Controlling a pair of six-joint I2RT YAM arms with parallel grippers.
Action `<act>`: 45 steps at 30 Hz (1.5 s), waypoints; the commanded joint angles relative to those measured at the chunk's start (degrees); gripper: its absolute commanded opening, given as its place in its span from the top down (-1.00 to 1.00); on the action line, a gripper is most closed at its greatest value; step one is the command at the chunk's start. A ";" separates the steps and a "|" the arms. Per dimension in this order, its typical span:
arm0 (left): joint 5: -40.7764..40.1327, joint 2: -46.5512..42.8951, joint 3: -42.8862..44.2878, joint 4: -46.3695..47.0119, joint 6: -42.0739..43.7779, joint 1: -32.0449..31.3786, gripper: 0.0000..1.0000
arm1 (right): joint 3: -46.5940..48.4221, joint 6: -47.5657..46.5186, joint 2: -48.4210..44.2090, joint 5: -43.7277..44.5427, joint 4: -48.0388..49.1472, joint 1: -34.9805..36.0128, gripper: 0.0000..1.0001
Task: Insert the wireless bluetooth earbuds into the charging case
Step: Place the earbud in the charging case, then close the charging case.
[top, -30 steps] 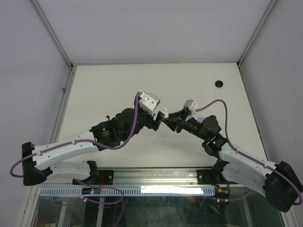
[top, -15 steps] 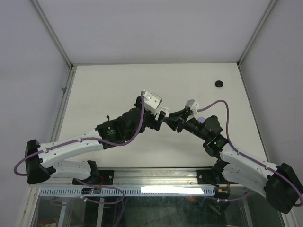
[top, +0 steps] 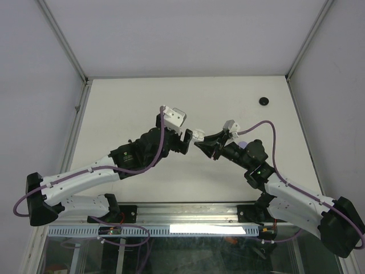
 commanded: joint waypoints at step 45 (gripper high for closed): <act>67.32 0.70 -4.91 20.31 -25.94 25.43 -0.42 | 9.25 5.67 9.84 -12.06 8.06 0.98 1.00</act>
